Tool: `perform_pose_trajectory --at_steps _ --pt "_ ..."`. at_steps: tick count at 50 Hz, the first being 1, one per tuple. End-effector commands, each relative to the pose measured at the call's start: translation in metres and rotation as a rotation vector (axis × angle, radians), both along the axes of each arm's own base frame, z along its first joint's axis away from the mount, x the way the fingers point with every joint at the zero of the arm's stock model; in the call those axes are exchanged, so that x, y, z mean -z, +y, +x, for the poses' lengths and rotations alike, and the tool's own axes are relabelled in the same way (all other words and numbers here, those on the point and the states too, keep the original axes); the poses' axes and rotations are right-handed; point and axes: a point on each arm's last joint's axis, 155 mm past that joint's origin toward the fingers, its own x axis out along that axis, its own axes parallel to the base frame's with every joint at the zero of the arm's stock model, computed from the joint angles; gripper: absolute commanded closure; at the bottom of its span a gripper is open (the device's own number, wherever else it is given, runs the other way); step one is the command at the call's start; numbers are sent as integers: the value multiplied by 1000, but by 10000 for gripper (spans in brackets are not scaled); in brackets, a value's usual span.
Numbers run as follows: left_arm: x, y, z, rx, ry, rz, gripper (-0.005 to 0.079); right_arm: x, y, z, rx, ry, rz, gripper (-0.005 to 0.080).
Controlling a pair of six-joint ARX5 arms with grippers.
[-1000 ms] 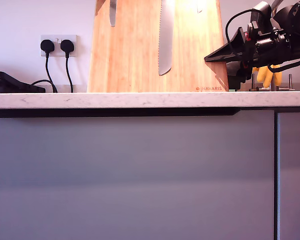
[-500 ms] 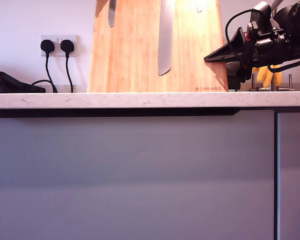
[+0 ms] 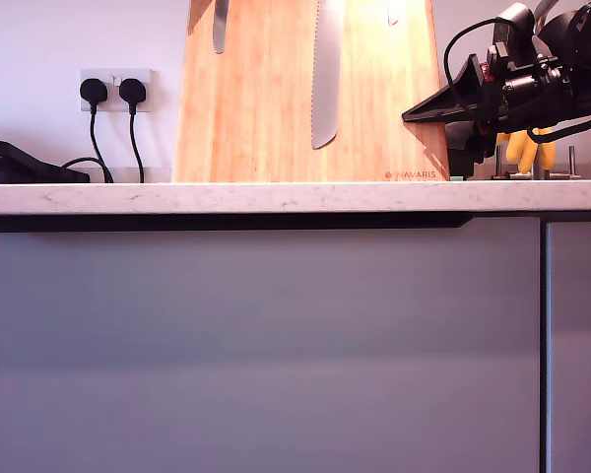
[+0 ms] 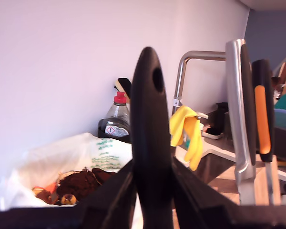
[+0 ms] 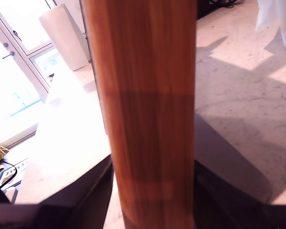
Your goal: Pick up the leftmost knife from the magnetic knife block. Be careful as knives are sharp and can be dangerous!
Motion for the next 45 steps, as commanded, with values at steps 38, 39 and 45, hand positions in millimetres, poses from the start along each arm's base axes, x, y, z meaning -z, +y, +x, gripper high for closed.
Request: perform_pose_trajectory --at_steps 38,39,45 --pt "8 8 -8 99 170 -76 766 -5 7 0 2 -21 -11 765" --pt "9 8 -9 100 174 -75 766 -5 7 0 2 -21 -11 765" --pt "11 9 -11 119 184 -71 766 -5 7 0 4 -21 -12 765"
